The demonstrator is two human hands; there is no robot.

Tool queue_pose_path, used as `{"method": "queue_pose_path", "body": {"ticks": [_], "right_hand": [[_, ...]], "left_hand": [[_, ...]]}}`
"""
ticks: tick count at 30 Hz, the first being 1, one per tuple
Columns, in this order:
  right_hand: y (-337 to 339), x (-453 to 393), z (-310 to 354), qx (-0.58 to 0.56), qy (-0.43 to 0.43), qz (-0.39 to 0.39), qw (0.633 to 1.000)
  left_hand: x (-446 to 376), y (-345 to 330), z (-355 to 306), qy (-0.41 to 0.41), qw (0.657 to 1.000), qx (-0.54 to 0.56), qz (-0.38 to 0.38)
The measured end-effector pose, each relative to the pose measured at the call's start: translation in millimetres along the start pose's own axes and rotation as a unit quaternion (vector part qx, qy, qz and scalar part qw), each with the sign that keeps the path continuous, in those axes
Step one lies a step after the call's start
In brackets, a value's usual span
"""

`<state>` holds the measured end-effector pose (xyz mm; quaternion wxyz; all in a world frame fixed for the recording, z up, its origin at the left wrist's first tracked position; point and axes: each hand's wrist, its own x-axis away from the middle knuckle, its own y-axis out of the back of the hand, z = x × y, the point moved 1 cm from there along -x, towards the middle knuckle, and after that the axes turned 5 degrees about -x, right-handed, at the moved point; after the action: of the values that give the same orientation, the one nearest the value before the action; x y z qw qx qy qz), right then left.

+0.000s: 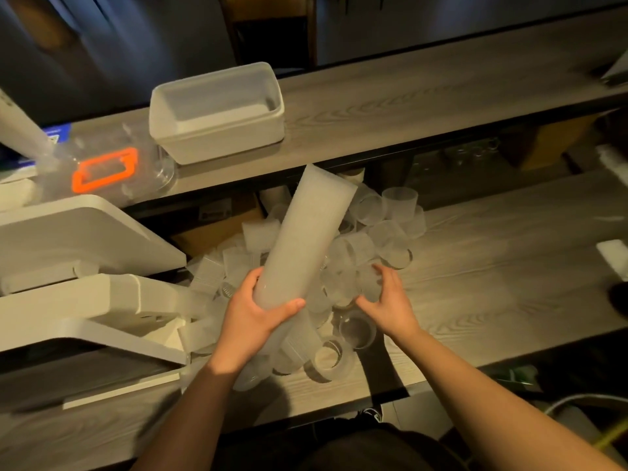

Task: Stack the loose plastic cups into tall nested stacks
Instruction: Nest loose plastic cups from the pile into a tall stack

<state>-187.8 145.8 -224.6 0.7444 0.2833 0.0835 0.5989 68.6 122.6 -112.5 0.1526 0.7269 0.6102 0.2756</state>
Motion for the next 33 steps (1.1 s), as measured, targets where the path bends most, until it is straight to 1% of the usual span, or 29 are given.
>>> {"method": "queue_pose_path", "body": {"ticks": [6,10,16,20,24,26,30,33], "right_hand": [[29.5,1.6,0.9,-0.103,-0.049,-0.043,0.992],[45.9,0.8,7.2,-0.196,-0.071,-0.079,0.975],[83.7,-11.1,34.6,-0.304,-0.046,-0.119,0.944],[111.0,-20.4,58.6,-0.370,-0.008,-0.100,0.924],[131.8,-27.5,81.6,-0.393,0.025,-0.112,0.912],[138.4,-30.3,91.8,-0.398,0.044,-0.106,0.910],[139.5,-31.0,105.4,-0.352,0.074,-0.052,0.932],[132.8,-28.8,108.0,-0.315,0.080,-0.031,0.945]], "left_hand": [[-5.2,-6.0,-7.8,-0.009,1.000,-0.019,0.009],[-8.3,-8.7,-12.2,-0.010,0.999,-0.030,0.012],[-11.8,-7.1,-11.6,-0.026,0.997,-0.066,0.017],[-13.6,-4.1,-9.6,-0.039,0.994,-0.095,0.024],[-14.2,-0.5,-9.3,-0.052,0.988,-0.139,0.038],[-15.9,1.2,-8.9,-0.058,0.985,-0.154,0.042],[-18.6,3.0,-8.8,-0.076,0.981,-0.172,0.055],[-19.1,2.8,-11.6,-0.086,0.978,-0.181,0.060]]}}
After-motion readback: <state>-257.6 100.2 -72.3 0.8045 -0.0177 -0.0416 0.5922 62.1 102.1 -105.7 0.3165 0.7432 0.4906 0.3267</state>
